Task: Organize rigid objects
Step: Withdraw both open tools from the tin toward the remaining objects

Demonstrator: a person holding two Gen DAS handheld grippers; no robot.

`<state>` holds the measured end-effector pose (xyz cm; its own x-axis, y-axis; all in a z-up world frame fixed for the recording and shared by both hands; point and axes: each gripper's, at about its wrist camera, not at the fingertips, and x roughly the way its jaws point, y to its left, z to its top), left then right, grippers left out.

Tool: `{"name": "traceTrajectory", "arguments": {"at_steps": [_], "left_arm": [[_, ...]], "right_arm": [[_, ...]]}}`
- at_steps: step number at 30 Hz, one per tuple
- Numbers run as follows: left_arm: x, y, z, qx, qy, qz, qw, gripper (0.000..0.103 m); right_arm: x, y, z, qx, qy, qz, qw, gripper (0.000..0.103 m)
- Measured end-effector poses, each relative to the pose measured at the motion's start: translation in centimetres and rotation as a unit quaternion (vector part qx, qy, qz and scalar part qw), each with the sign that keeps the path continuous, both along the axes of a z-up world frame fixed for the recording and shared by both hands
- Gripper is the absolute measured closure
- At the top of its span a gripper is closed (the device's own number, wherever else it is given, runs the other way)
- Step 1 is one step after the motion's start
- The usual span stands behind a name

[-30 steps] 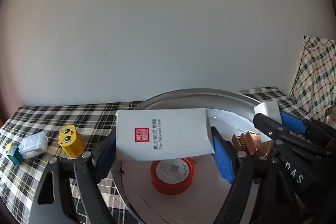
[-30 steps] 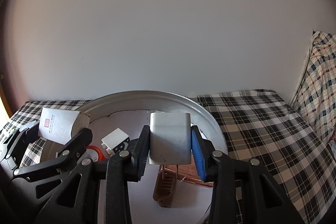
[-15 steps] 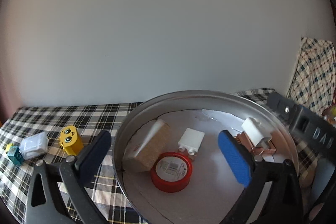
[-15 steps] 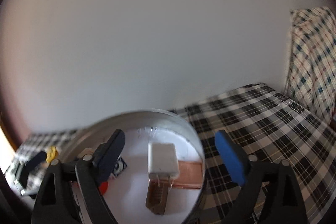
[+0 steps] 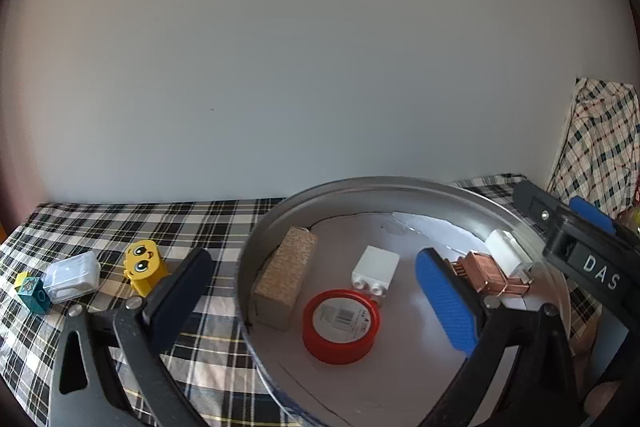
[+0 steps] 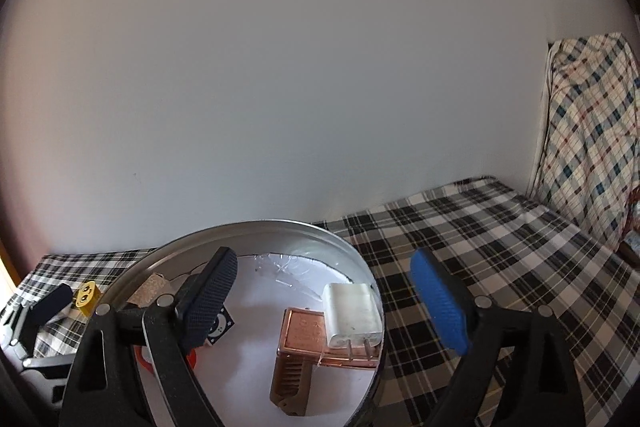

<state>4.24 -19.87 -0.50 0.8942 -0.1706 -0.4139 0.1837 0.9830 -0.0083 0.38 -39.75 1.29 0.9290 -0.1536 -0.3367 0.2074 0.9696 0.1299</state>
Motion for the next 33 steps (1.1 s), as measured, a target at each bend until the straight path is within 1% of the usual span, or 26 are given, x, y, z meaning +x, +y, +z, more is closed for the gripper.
{"name": "traceTrajectory", "arguments": {"at_steps": [2, 3, 6, 8, 11, 17, 21, 29, 33], "left_arm": [[-0.2, 0.3, 0.0, 0.006, -0.009, 0.011, 0.9999, 0.000], [-0.3, 0.5, 0.1, 0.017, -0.018, 0.023, 0.9994, 0.001], [-0.3, 1.1, 0.1, 0.035, -0.031, 0.044, 0.9979, 0.001], [-0.3, 1.9, 0.1, 0.031, -0.034, 0.056, 0.9974, 0.001], [-0.2, 2.9, 0.0, 0.017, -0.034, 0.068, 0.9970, 0.001], [-0.8, 3.9, -0.2, 0.031, -0.040, 0.077, 0.9957, 0.001], [-1.4, 4.8, -0.1, 0.028, -0.040, 0.074, 0.9961, 0.001], [-2.3, 6.6, -0.3, 0.021, -0.036, 0.070, 0.9967, 0.001], [-2.6, 7.4, -0.3, 0.020, -0.035, 0.067, 0.9969, 0.001]], "right_arm": [[-0.3, 0.0, 0.2, -0.006, -0.010, -0.007, 1.000, 0.013], [-0.5, 0.0, 0.3, -0.007, -0.017, -0.012, 1.000, 0.013], [-1.5, -0.1, 0.8, -0.017, -0.050, -0.028, 0.998, 0.013], [-2.1, -0.1, 1.0, -0.024, -0.071, -0.041, 0.996, 0.013], [-2.7, 0.0, 1.0, -0.024, -0.089, -0.045, 0.995, 0.013], [-3.1, 1.4, 1.0, -0.058, -0.096, -0.059, 0.992, 0.013], [-4.3, 1.9, 1.1, -0.057, -0.115, -0.080, 0.988, 0.013], [-5.9, 2.7, 1.1, -0.050, -0.118, -0.108, 0.986, 0.013], [-7.2, 3.0, 1.1, -0.045, -0.128, -0.124, 0.983, 0.013]]}}
